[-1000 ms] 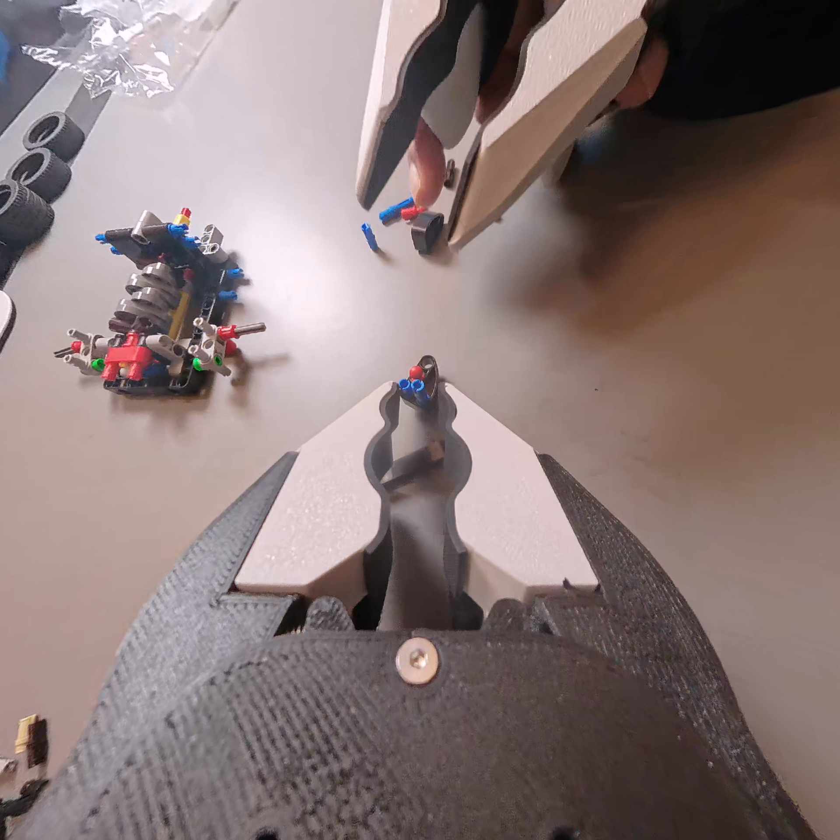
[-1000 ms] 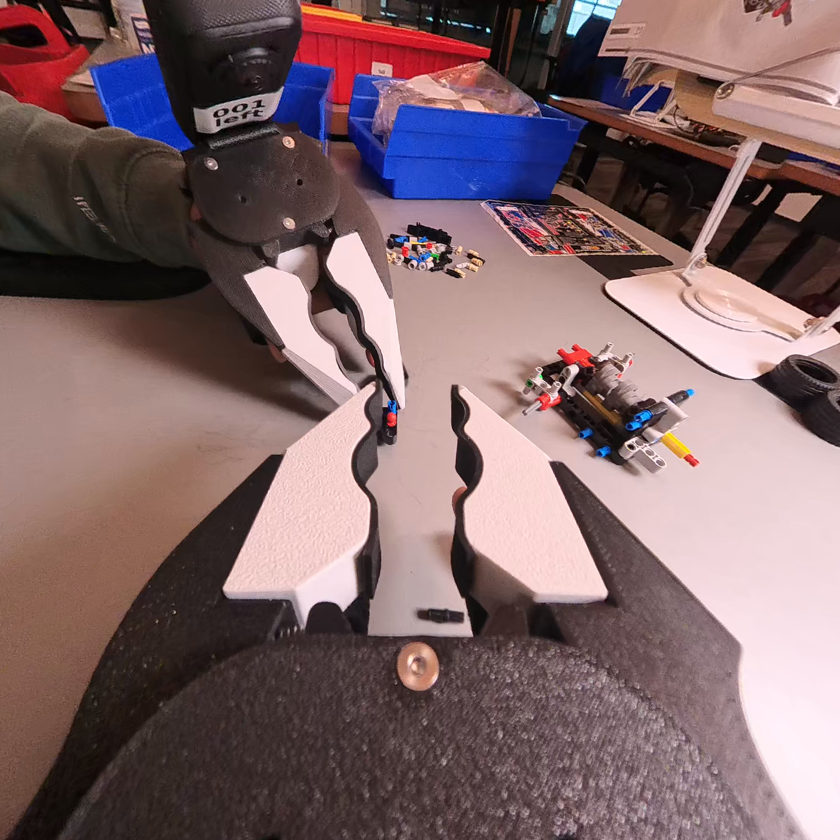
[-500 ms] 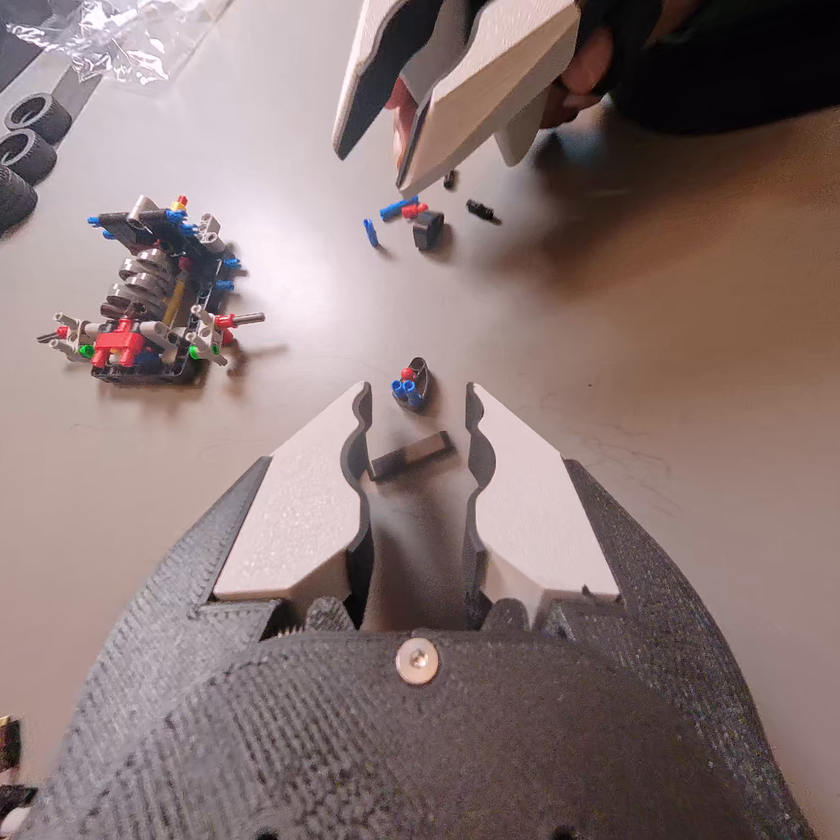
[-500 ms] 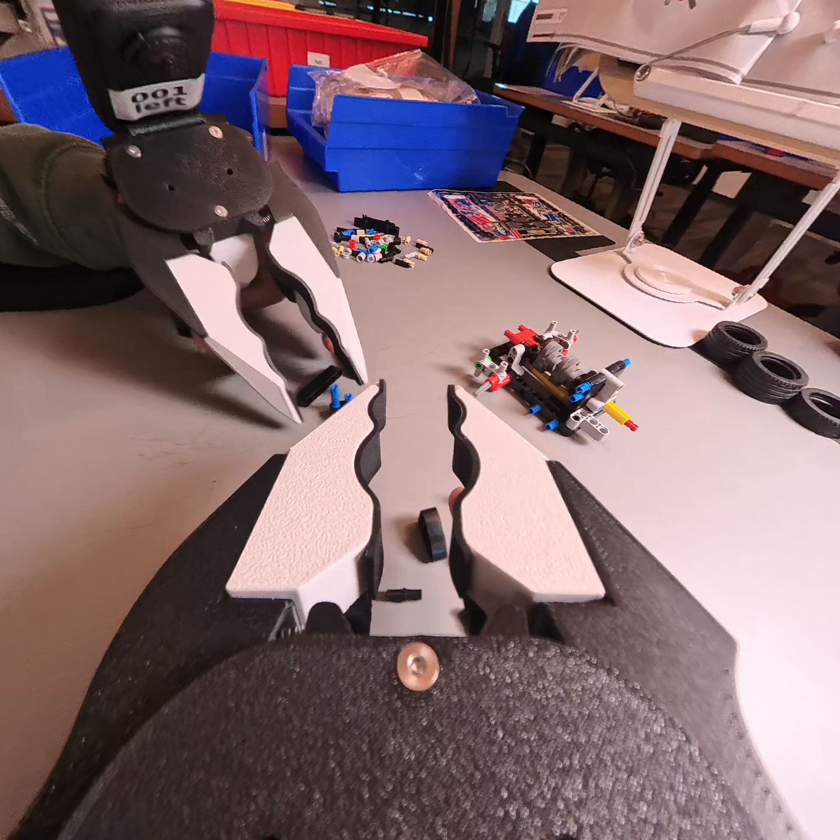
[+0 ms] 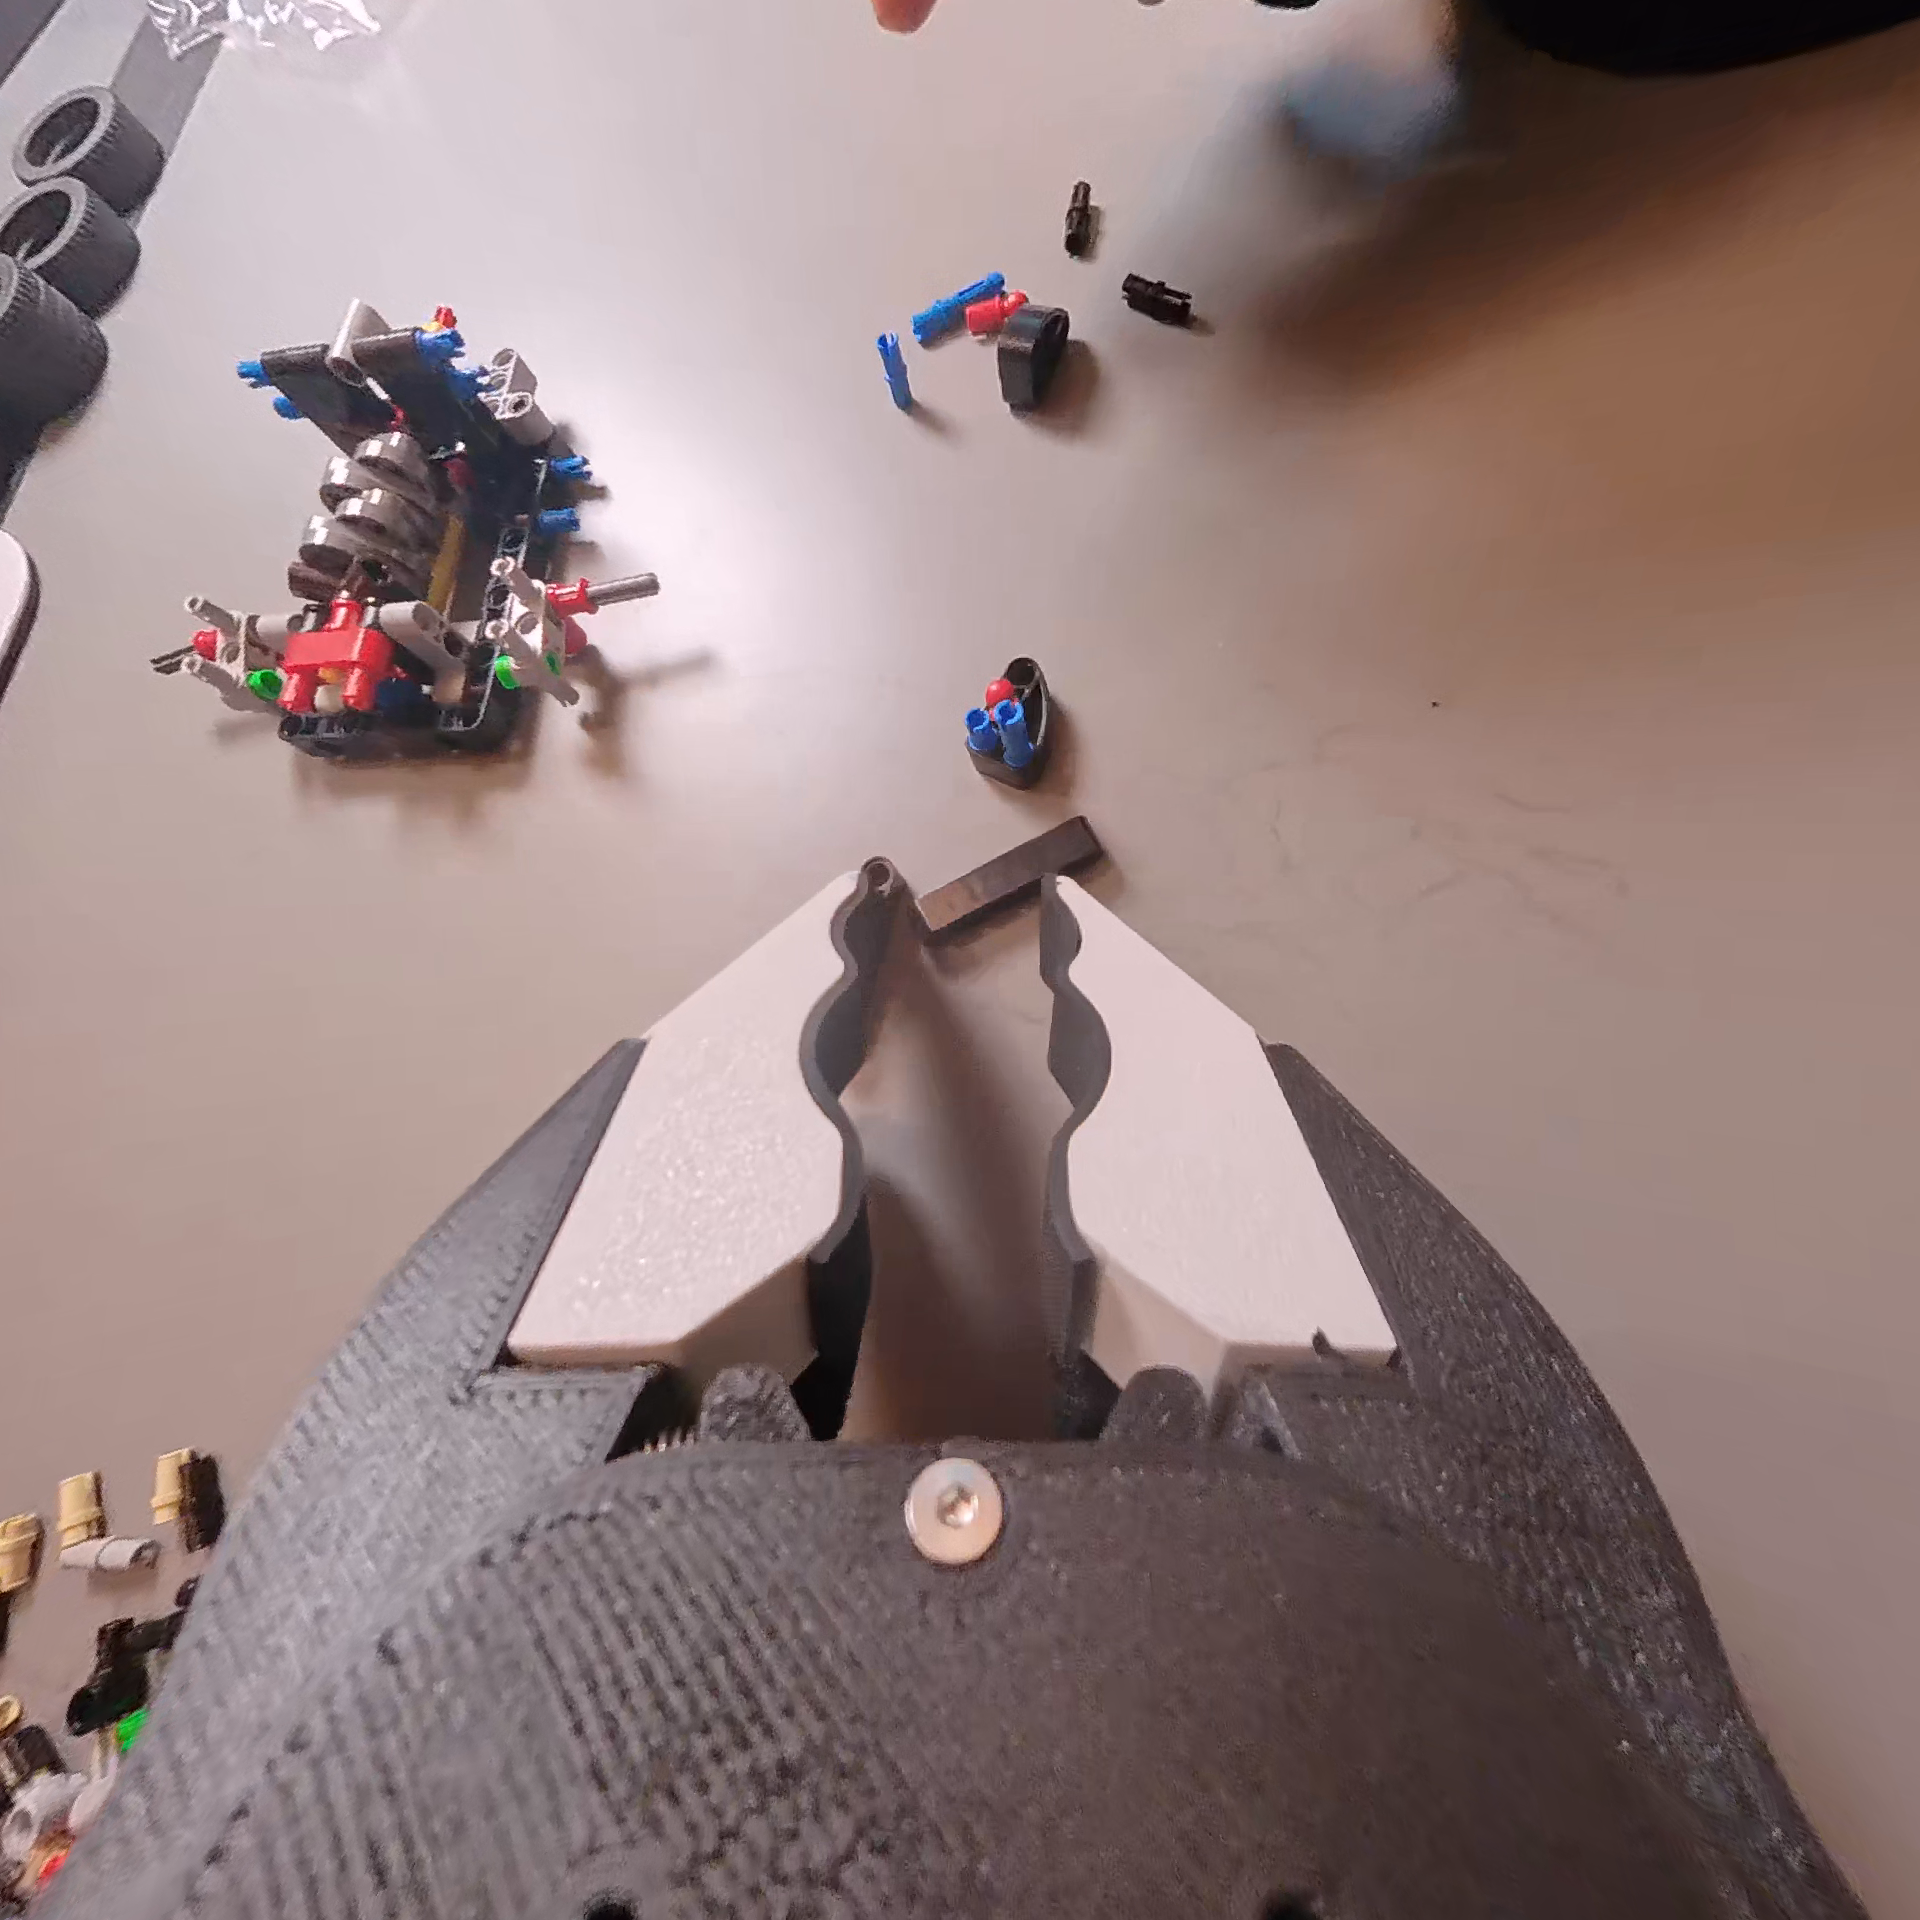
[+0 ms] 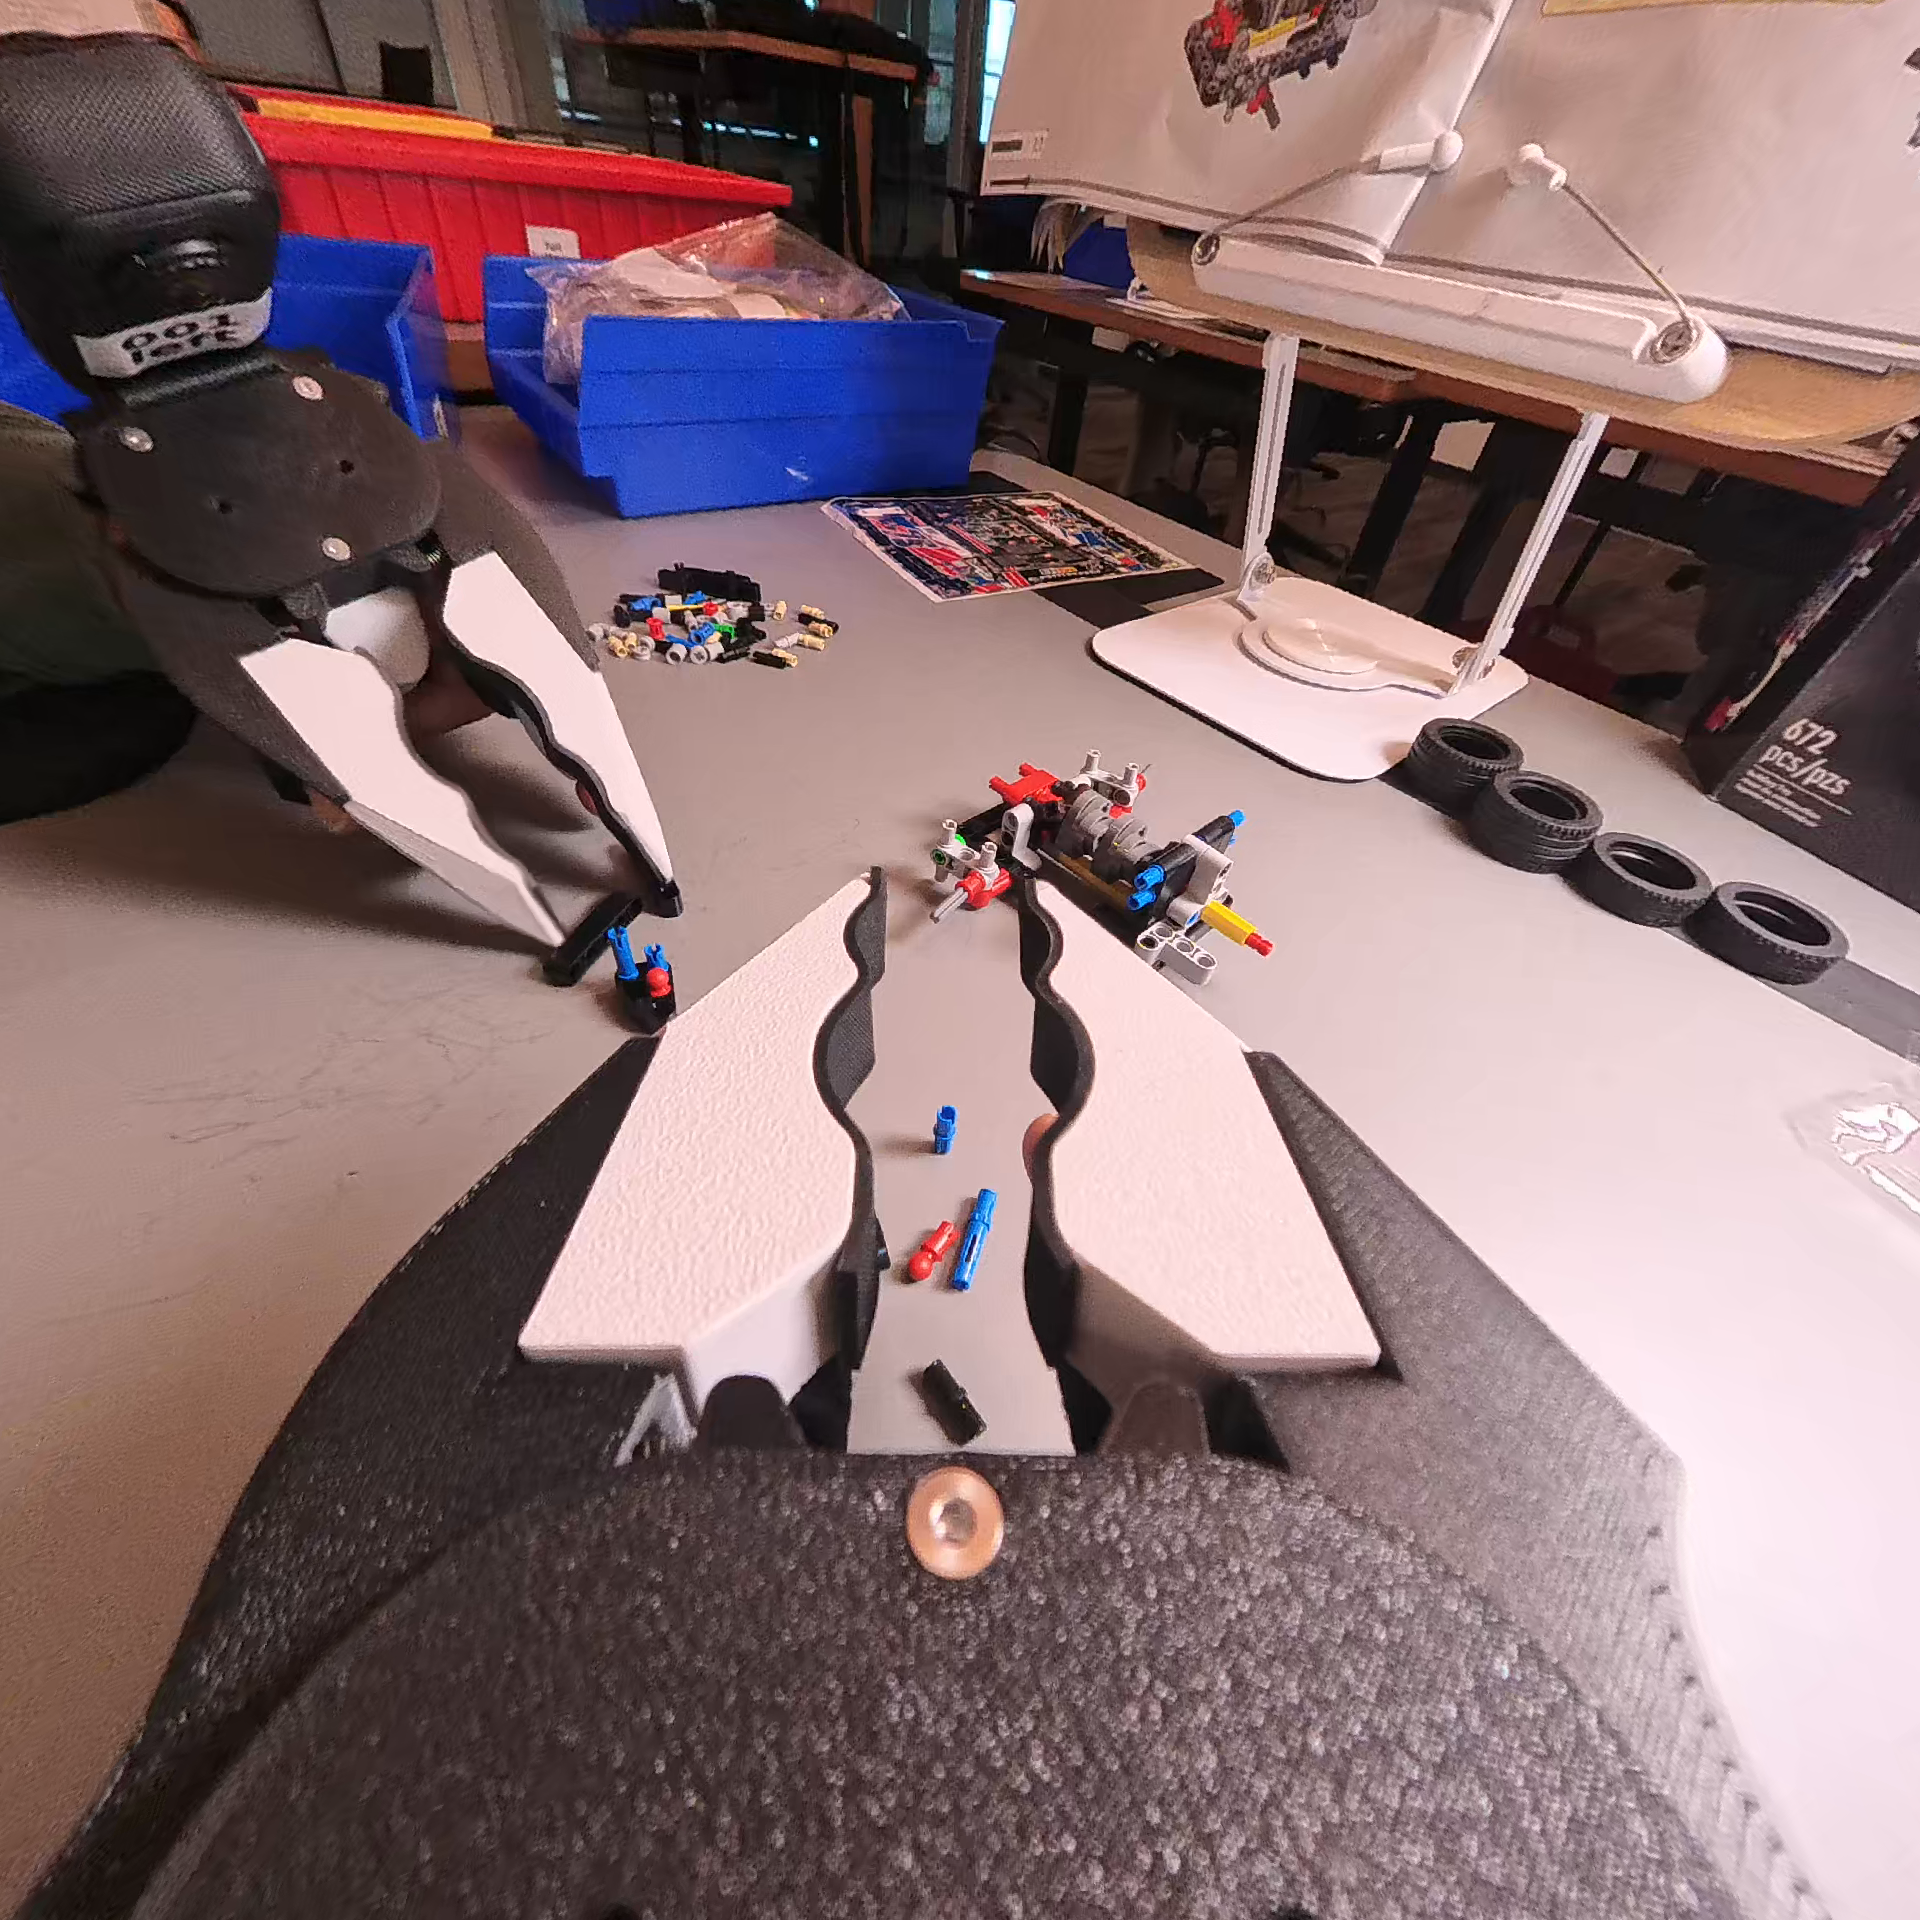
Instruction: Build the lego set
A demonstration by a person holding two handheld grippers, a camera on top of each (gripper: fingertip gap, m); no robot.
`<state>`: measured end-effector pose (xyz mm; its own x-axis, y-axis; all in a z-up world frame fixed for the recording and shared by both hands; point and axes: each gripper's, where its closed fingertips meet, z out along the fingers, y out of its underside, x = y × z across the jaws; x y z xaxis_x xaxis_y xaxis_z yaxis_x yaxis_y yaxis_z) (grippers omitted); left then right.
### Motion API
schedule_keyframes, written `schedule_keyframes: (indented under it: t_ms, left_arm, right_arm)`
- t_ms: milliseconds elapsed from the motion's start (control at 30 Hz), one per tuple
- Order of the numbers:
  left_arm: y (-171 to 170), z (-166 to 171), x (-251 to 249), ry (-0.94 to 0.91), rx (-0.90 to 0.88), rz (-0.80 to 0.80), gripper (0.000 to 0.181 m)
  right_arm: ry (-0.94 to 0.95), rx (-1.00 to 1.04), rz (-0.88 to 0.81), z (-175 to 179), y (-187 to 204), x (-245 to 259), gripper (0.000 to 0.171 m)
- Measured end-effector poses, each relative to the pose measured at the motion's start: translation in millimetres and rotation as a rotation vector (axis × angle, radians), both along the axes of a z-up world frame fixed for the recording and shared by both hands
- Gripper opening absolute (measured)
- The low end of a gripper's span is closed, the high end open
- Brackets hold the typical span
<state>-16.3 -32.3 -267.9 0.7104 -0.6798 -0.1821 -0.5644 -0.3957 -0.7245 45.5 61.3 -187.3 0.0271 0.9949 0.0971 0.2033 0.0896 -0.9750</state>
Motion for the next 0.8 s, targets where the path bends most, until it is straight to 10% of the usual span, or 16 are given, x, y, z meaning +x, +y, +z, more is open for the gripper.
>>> schedule_keyframes:
  t_ms: [433, 800]
  left_arm:
    - [5, 12, -19, 0.041, 0.085, 0.043, 0.005]
    - [0, 62, 2, -0.627, -0.115, 0.070, 0.000]
  right_arm:
    - [-0.068, 0.105, 0.045, -11, -12, -1, 0.022]
    - [-0.065, 0.415, 0.248, -18, -70, -13, 0.025]
